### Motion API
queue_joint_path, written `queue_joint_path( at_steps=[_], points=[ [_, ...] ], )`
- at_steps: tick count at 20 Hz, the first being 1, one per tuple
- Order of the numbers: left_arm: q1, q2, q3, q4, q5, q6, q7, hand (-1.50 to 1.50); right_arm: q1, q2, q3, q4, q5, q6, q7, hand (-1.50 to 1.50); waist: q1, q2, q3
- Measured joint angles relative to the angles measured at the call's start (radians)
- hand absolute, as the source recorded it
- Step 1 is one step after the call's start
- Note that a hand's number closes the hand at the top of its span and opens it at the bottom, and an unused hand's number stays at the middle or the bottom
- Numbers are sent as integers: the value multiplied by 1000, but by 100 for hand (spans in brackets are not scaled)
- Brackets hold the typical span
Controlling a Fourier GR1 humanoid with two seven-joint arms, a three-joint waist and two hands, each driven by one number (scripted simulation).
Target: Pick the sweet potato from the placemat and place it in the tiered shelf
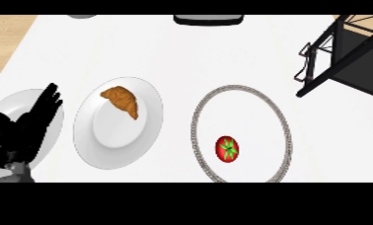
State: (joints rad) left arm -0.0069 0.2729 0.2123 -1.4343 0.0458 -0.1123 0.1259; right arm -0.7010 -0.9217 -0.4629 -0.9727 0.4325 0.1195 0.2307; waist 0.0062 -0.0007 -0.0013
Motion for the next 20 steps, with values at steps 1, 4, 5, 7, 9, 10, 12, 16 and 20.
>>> queue_joint_path(
  at_steps=[1,4,5,7,9,10,12,16,20],
  points=[
    [1,-9,-7,-7,-8,10,3,0,-11,2,-13,12,-19,8,7,-150,1,0,0],
    [-2,-11,0,11,-8,9,-13,0,-16,-4,-64,15,-84,44,26,-150,-5,0,1],
    [-6,-10,2,15,-10,11,-12,0,-13,-1,-80,5,-106,50,35,-150,-6,-1,1],
    [0,-6,7,14,-5,4,-11,0,-15,-21,-126,11,-158,79,38,-150,-8,-1,1],
    [19,-9,7,9,-10,4,-22,0,10,-33,-179,-12,-210,101,42,-150,-12,-3,1],
    [31,-4,11,7,-8,-4,-29,0,14,-49,-207,-20,-236,116,50,-150,-14,-4,1],
    [29,-3,17,17,-7,-4,-36,0,33,-88,-263,-32,-286,155,61,-150,-18,-4,1],
    [12,-4,26,35,-5,0,-37,0,78,-201,-378,-8,-363,233,88,-150,-24,-4,1],
    [19,3,35,25,0,-4,-28,0,170,-322,-516,52,-408,315,97,-150,-35,-6,2]
  ],
)
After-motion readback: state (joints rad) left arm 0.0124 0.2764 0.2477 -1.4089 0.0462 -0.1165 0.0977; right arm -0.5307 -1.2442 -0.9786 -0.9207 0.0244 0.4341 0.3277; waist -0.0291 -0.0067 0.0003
